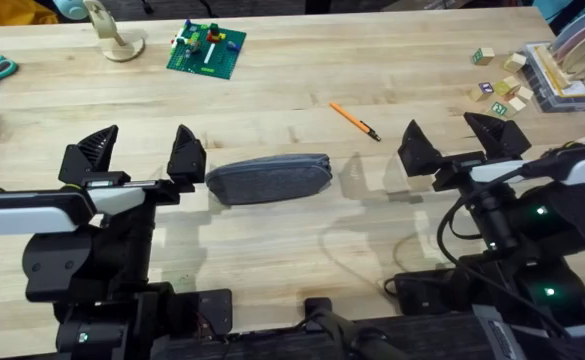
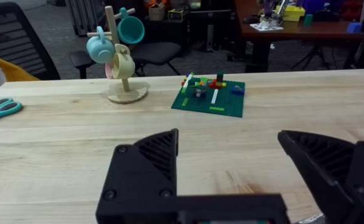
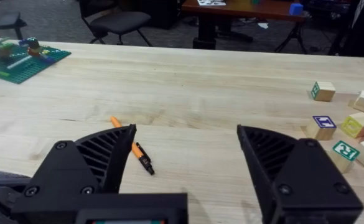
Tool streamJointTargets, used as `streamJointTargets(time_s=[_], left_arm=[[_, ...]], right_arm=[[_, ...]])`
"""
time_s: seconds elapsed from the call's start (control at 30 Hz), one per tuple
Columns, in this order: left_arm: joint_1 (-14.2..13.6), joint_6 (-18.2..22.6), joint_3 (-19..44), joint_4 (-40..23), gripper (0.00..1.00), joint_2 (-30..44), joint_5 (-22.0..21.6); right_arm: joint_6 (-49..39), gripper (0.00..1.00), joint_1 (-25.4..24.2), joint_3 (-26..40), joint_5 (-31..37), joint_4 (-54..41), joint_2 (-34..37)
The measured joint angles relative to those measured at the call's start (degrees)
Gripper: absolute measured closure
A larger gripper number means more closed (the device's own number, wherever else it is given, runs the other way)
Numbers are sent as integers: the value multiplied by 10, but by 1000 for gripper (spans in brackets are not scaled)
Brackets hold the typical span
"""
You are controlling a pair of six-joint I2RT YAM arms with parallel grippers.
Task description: Unzip the bag, pick up the pens from the table one at a time and place them inside, then zip the bag closed.
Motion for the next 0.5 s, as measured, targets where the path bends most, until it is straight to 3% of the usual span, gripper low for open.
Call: streamJointTargets(time_s=[0.5], left_arm=[[0, 1, 0, -5, 8, 0, -4]], right_arm=[[0, 3, 0, 0, -1, -1, 0]])
